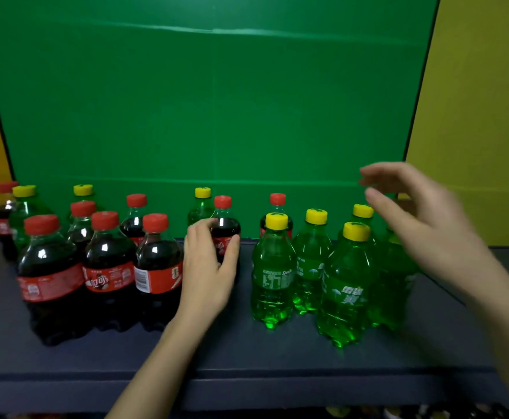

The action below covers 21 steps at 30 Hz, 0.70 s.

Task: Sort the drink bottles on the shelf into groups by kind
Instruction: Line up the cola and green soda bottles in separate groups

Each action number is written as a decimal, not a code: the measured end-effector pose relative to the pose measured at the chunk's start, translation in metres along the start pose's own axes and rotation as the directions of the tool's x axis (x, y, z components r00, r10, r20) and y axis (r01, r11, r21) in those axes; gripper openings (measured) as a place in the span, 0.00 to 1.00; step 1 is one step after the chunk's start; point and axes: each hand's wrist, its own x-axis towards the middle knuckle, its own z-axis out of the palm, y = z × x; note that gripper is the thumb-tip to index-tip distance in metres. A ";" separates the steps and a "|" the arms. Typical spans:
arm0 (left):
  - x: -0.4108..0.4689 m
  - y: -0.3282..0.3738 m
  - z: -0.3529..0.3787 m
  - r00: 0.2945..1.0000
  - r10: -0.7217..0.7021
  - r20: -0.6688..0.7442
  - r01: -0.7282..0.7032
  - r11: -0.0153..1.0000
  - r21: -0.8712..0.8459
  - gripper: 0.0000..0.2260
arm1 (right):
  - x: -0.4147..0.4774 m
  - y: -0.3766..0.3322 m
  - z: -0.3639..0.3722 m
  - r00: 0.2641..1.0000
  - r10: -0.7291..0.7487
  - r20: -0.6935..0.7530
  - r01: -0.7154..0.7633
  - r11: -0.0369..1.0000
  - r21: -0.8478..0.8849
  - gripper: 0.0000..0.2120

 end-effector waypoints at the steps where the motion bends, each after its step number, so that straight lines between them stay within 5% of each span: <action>1: 0.007 -0.002 0.005 1.000 -0.008 0.009 0.008 1.000 0.027 0.19 | 0.018 0.001 0.001 0.998 -0.001 0.065 0.003 1.000 -0.024 0.09; 7: 0.041 -0.020 0.021 0.984 -0.162 0.075 0.159 0.986 0.044 0.29 | 0.107 0.027 0.039 0.893 0.189 0.408 -0.066 0.953 -0.296 0.18; 13: 0.042 -0.031 0.026 0.977 -0.199 0.075 0.199 0.980 0.016 0.28 | 0.148 0.052 0.076 0.563 0.433 0.704 -0.009 0.855 -0.518 0.34; 18: 0.041 -0.035 0.026 0.948 -0.282 0.151 0.294 0.954 -0.063 0.28 | 0.151 0.065 0.103 0.445 0.380 0.811 -0.039 0.913 -0.407 0.27; 21: 0.040 -0.035 0.025 0.928 -0.322 0.186 0.342 0.936 -0.088 0.30 | 0.148 0.070 0.113 0.460 0.326 0.826 -0.087 0.942 -0.324 0.27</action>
